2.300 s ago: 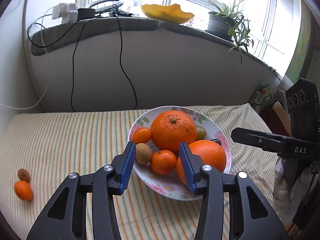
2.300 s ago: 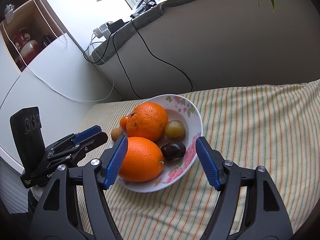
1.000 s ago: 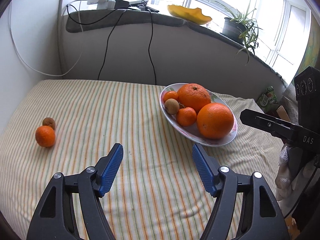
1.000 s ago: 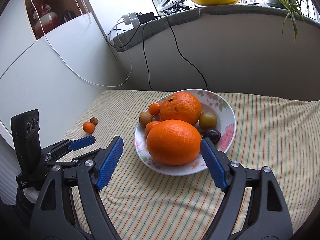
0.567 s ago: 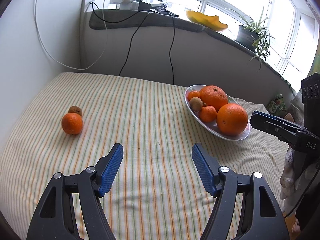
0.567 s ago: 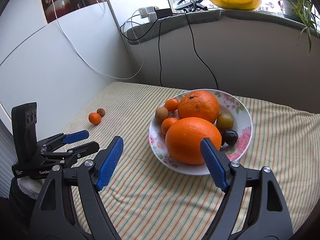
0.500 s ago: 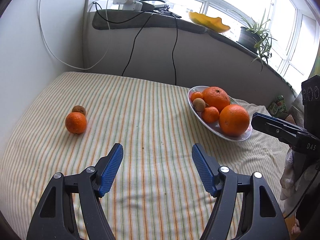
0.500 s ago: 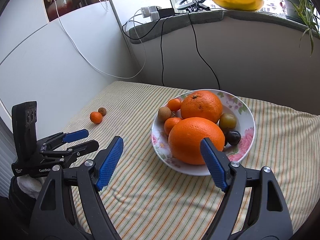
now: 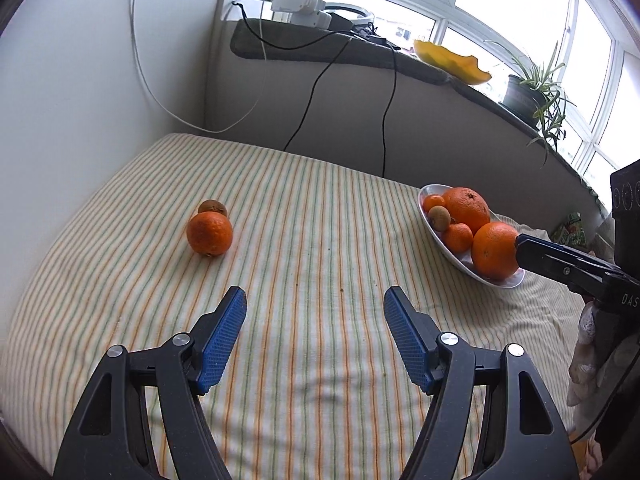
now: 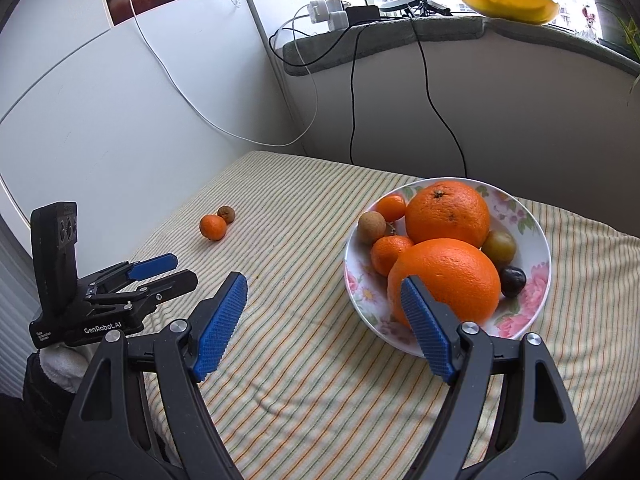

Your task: Organize fruits

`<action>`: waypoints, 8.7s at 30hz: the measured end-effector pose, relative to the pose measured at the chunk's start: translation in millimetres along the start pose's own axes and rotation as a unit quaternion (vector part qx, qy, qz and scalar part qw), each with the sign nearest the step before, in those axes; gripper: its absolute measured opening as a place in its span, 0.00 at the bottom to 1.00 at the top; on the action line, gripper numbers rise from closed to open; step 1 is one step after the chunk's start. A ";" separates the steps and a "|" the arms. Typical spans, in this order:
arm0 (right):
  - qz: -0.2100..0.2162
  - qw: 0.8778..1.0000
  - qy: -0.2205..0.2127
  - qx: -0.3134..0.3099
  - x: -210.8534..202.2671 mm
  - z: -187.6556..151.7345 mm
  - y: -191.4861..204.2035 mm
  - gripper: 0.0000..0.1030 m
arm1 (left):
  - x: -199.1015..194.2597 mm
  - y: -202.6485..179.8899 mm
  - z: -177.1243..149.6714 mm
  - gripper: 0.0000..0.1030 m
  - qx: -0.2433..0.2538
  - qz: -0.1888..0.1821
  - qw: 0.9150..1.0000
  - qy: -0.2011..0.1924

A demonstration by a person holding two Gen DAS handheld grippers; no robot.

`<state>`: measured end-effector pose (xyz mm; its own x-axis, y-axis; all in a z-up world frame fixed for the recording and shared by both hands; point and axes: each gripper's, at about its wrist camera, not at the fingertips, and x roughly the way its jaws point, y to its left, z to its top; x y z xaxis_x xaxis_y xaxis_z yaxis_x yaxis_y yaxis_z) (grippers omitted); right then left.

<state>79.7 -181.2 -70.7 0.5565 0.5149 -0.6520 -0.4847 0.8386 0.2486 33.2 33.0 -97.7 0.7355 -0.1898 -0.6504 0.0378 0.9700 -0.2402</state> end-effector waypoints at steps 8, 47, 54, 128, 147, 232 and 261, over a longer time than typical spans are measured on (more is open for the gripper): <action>0.011 1.000 0.010 -0.014 16.5 14.7 20.8 0.79 | 1.7 19.6 -0.3 0.69 -0.016 0.006 1.000 -0.003; 0.098 0.990 0.098 -0.011 151.8 75.0 88.4 0.74 | 23.5 80.1 17.8 0.69 -0.044 0.021 0.999 -0.011; 0.114 0.986 0.120 0.019 180.8 81.8 86.8 0.67 | 32.6 82.0 22.3 0.69 -0.042 0.017 0.999 -0.005; 0.146 0.974 0.162 0.057 208.9 90.7 74.4 0.27 | 27.5 73.0 32.4 0.36 -0.033 -0.025 0.999 0.015; 0.134 0.983 0.106 0.061 116.6 80.3 42.3 0.27 | 7.2 23.8 29.7 0.36 0.000 -0.045 0.999 0.003; -0.032 0.992 0.012 0.125 -9.3 37.4 -134.2 0.55 | 54.3 -121.9 64.0 0.51 0.106 -0.132 0.986 0.009; -0.096 0.992 -0.048 0.069 -61.8 12.6 -82.8 0.76 | 3.3 -107.5 46.8 0.69 0.093 -0.104 0.990 -0.023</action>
<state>93.9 -280.2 -42.0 0.6952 0.3516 -0.6270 -0.2695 0.9361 0.2262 63.2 -64.7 -40.3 0.7288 -0.3848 -0.5664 0.3116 0.9229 -0.2261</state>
